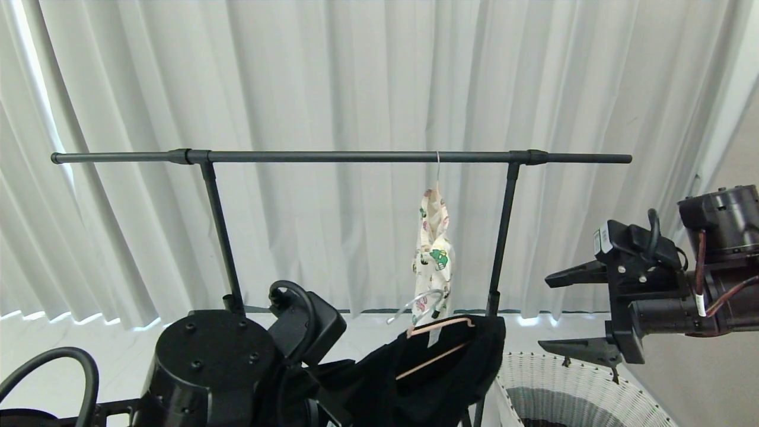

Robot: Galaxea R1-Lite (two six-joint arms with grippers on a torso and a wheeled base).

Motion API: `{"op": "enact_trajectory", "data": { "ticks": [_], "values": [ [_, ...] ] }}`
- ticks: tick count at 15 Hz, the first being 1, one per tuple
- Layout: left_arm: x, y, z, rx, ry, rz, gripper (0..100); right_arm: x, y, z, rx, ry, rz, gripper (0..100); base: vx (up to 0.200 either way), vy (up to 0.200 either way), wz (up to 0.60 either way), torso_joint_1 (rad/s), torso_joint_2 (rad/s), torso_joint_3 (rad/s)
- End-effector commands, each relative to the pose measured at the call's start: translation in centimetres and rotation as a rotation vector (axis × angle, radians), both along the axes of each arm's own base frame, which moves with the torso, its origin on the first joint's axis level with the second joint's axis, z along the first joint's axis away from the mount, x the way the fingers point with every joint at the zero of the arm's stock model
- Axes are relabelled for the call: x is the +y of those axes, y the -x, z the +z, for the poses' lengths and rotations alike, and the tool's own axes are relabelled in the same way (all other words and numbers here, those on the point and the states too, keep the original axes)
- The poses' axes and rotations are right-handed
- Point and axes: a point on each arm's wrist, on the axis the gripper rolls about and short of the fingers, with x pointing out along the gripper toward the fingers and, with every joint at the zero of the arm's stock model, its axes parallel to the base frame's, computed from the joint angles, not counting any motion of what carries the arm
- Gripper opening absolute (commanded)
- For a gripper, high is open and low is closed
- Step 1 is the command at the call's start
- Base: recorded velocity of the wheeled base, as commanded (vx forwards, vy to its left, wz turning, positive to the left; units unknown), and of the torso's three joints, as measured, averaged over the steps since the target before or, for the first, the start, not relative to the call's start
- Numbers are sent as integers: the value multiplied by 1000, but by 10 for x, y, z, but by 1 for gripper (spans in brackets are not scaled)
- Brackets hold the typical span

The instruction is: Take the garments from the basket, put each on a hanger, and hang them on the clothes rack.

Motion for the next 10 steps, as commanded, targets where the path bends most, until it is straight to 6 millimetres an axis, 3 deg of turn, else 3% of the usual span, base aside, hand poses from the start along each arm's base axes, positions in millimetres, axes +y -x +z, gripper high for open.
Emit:
{"op": "enact_trajectory", "data": {
  "ticks": [1,5,10],
  "values": [
    [-7,13,2,6,19,-89,0,15,7,-4,-37,45,119,100,0,0,0,0,0,0],
    [-12,23,5,21,42,-176,0,49,17,-17,-87,103,321,100,0,0,0,0,0,0],
    [-13,26,8,12,54,-190,0,60,13,-31,-51,149,328,100,0,0,0,0,0,0]
  ]
}}
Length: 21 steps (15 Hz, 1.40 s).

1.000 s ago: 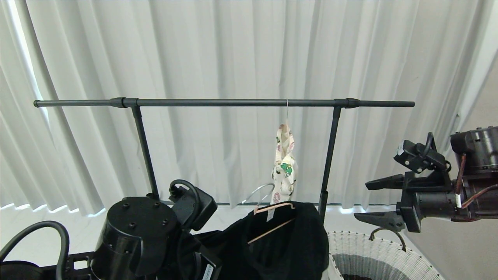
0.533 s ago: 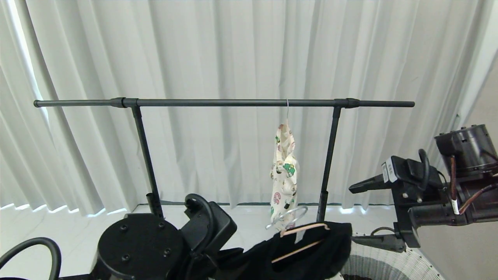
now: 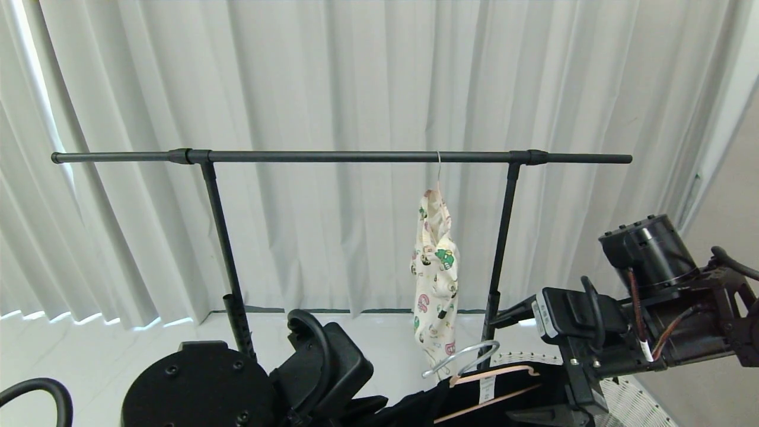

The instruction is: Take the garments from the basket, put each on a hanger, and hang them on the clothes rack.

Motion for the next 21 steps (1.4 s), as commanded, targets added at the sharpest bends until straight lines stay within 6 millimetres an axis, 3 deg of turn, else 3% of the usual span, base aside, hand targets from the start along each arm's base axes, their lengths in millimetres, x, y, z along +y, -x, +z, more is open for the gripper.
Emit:
{"op": "enact_trajectory", "data": {
  "ticks": [1,10,11,21],
  "values": [
    [0,1,1,-3,5,-5,0,4,-4,-8,21,20,2,100,0,0,0,0,0,0],
    [-1,0,-2,0,-8,3,0,16,5,-7,12,26,48,100,0,0,0,0,0,0],
    [-1,0,-2,0,-8,3,0,17,6,-7,11,25,54,0,0,0,0,0,0,0],
    [-3,0,-4,-28,-36,49,0,21,13,3,-20,1,80,0,0,0,0,0,0,0]
  ]
}}
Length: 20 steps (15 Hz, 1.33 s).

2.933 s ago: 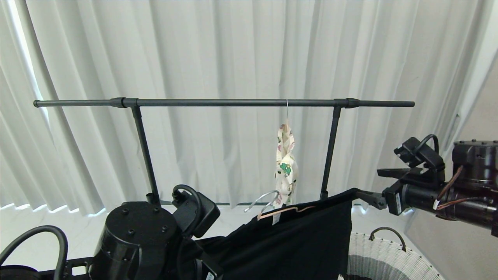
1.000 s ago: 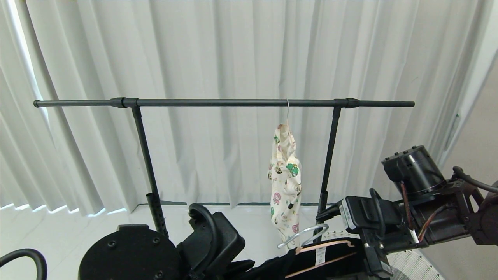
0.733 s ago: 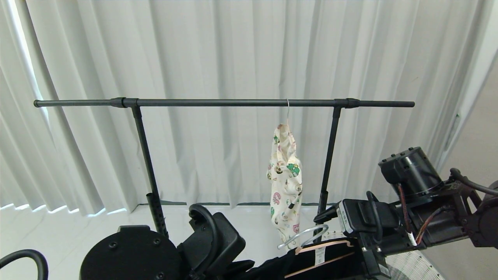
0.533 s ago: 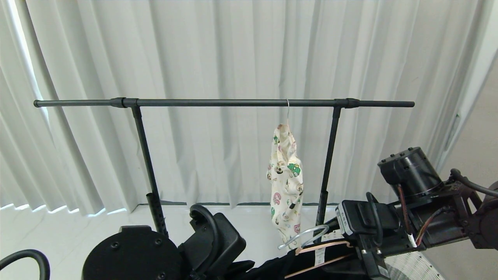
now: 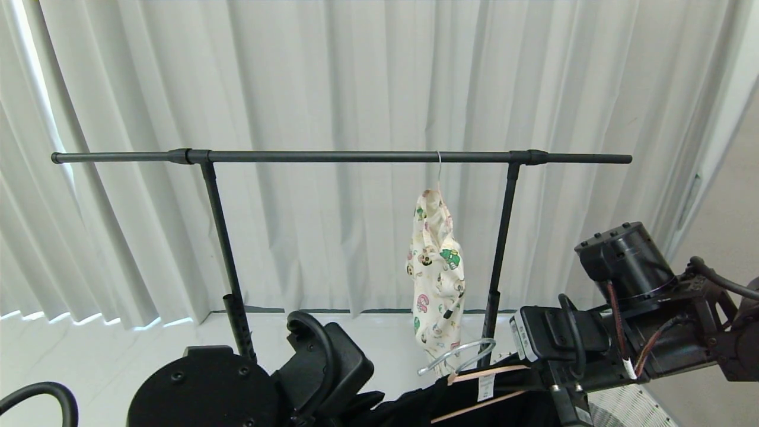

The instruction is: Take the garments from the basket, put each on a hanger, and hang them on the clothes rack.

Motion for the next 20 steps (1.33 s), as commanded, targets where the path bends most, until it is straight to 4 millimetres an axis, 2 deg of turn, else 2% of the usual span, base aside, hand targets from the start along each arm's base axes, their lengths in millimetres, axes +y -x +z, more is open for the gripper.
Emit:
{"op": "enact_trajectory", "data": {
  "ticks": [1,2,7,10,13,15,18,20],
  "values": [
    [-3,0,-4,-4,-26,20,0,-2,3,5,-20,-16,1,0,0,0,0,0,0,0],
    [-3,-1,-5,-12,-36,40,100,-3,4,8,-29,-23,1,0,0,0,0,0,0,0],
    [-1,-5,-2,-33,-1,70,100,-14,9,19,-63,-50,-20,0,0,0,0,0,0,0],
    [5,-7,3,-85,9,155,100,-47,-1,17,-67,-43,-158,0,0,0,0,0,0,0],
    [11,-4,10,-108,45,163,100,-81,-6,10,-48,-28,-303,0,0,0,0,0,0,0],
    [18,-3,6,-102,32,175,100,-95,-5,15,-67,-38,-365,0,0,0,0,0,0,0],
    [40,-17,-10,-69,-33,294,100,-103,7,23,-104,-62,-380,0,0,0,0,0,0,0],
    [43,-16,-13,-63,-42,297,100,-109,12,24,-106,-73,-409,0,0,0,0,0,0,0]
  ]
}}
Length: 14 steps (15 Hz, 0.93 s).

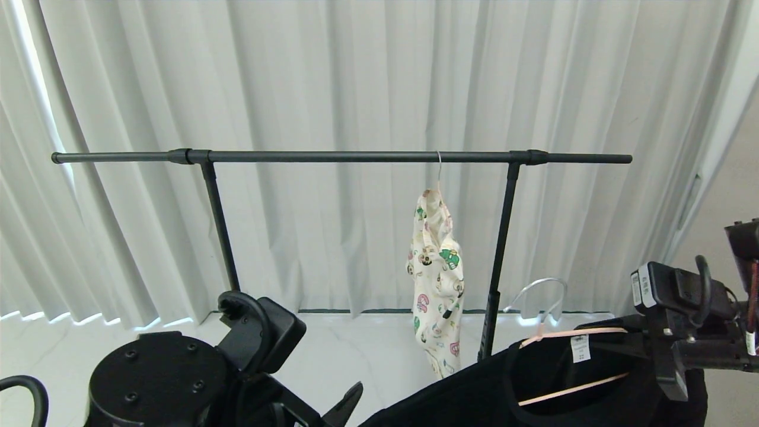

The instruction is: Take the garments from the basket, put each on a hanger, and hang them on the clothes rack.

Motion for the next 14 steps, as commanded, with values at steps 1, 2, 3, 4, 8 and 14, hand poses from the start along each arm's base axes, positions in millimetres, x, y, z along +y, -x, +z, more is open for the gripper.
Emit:
{"op": "enact_trajectory", "data": {
  "ticks": [1,2,3,4,8,14],
  "values": [
    [7,1,-8,22,-27,21,100,-8,8,6,-25,-18,-37,0,0,0,0,0,0,0],
    [19,1,-18,44,-66,77,100,-18,9,11,-31,-33,-106,0,0,0,0,0,0,0],
    [29,-1,-19,21,-86,161,100,-27,11,14,-42,-42,-160,0,0,0,0,0,0,0],
    [40,0,-19,-7,-105,253,100,-37,16,16,-47,-50,-221,0,0,0,0,0,0,0],
    [92,14,-25,-27,-104,503,100,-59,39,13,26,1,-496,0,0,0,0,0,0,0],
    [127,44,-31,-113,-199,625,100,-63,47,14,106,-23,-774,0,0,0,0,0,0,0]
  ]
}}
